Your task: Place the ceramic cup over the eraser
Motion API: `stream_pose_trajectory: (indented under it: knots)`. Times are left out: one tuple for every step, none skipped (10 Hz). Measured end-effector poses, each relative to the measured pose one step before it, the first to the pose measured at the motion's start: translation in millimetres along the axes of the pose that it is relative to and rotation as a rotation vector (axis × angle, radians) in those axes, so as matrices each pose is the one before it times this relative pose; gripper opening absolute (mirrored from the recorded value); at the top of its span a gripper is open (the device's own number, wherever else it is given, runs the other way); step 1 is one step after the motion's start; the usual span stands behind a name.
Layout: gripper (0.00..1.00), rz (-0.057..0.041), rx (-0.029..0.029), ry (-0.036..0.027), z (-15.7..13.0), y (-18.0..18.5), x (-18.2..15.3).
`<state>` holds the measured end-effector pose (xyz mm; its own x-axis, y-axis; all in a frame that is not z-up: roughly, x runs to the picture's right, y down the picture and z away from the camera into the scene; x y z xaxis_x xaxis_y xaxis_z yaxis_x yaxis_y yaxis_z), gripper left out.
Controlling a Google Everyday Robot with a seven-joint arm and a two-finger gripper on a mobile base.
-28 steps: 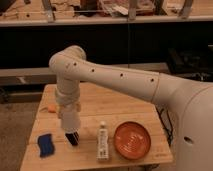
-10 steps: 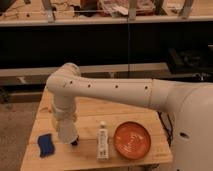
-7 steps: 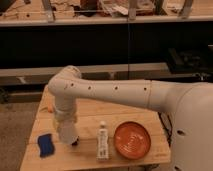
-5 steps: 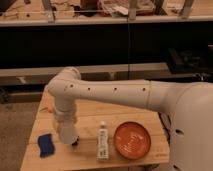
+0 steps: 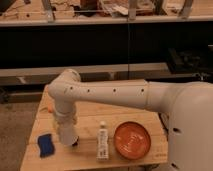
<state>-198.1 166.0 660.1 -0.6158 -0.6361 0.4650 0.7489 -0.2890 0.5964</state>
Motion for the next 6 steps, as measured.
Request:
stream_pose_trajectory:
  knots:
    - [0.00, -0.00070, 0.00026, -0.00071, 1.70, 0.06, 0.22]
    - [0.00, -0.00146, -0.00040, -0.00049, 1.11, -0.21, 0.06]
    - [0.01, -0.00162, -0.00032, -0.00046, 0.64, -0.44, 0.12]
    - [0.10, 0.00003, -0.00041, -0.00037, 0.94, 0.52, 0.03]
    - [0.17, -0.00001, -0.00025, 0.00023, 0.48, 0.36, -0.03]
    - [0.23, 0.00000, -0.00051, -0.00106, 1.01, 0.49, -0.07]
